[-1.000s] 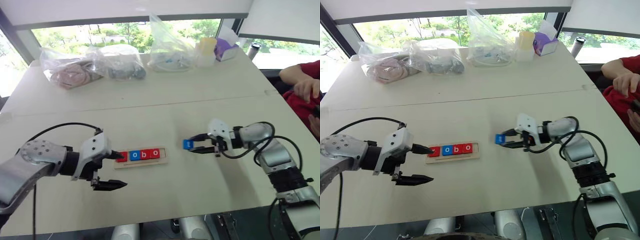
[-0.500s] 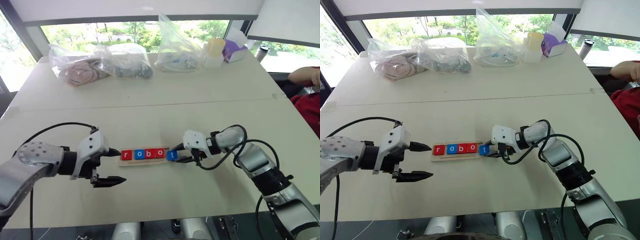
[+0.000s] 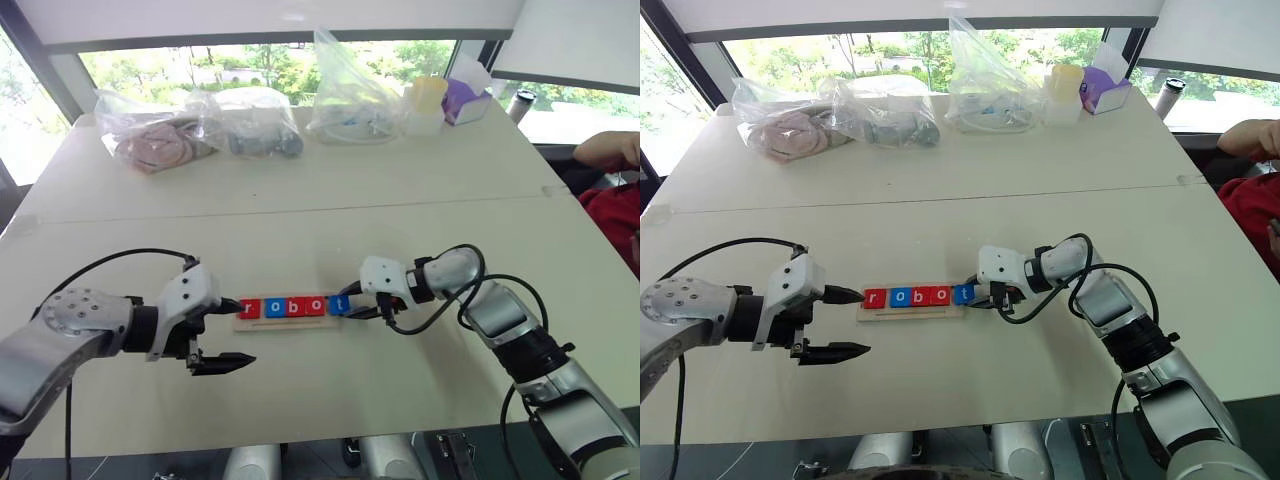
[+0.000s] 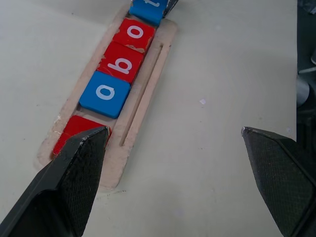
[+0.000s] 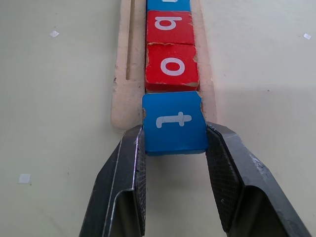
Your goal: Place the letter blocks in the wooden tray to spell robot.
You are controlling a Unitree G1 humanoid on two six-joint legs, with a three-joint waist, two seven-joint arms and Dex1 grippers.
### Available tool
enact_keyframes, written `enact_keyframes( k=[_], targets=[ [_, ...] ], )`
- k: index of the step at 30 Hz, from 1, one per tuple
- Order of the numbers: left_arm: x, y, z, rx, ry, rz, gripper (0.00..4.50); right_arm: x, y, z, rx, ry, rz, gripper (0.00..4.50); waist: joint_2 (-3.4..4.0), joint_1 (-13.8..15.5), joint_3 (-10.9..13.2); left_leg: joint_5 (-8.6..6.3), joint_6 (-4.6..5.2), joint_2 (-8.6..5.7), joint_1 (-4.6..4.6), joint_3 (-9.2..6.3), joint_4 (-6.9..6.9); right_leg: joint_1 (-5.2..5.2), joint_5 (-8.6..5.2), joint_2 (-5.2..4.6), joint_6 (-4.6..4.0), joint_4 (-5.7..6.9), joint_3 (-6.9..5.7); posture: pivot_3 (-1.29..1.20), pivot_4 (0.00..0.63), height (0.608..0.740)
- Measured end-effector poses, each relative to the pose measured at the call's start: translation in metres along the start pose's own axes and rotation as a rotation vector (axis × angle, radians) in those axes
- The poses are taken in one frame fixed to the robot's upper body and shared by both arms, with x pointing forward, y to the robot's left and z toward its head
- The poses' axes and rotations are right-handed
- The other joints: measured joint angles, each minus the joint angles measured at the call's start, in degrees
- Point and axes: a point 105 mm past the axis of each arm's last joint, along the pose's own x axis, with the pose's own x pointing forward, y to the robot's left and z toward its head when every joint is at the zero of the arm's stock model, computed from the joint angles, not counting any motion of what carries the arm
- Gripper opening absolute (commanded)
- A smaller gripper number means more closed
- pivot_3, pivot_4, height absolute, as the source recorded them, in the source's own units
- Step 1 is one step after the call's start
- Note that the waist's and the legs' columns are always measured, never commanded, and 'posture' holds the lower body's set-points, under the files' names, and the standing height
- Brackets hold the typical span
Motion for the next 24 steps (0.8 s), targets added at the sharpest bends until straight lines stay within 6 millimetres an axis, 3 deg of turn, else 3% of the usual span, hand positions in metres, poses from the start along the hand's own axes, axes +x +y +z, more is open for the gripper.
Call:
enact_keyframes(
  k=[6, 24],
  targets=[
    [0.002, 0.000, -0.001, -0.005, -0.002, 0.002, 4.50, 0.008, 0.001, 0.005, 0.003, -0.009, 0.020, 1.12, 0.00, 0.04, 0.00, 0.00, 0.00, 0.00, 0.00, 0.00, 0.00, 0.00, 0.00, 0.00, 0.00, 0.02, 0.00, 0.00, 0.150, 0.740],
    [0.009, -0.001, -0.003, -0.004, -0.010, 0.012, 4.50, 0.004, 0.005, 0.012, 0.130, 0.004, 0.075, 1.12, 0.00, 0.15, 0.00, 0.00, 0.00, -0.01, -0.01, -0.01, 0.00, 0.00, 0.01, -0.02, 0.00, 0.02, -0.01, 0.00, 0.150, 0.740]
  ],
)
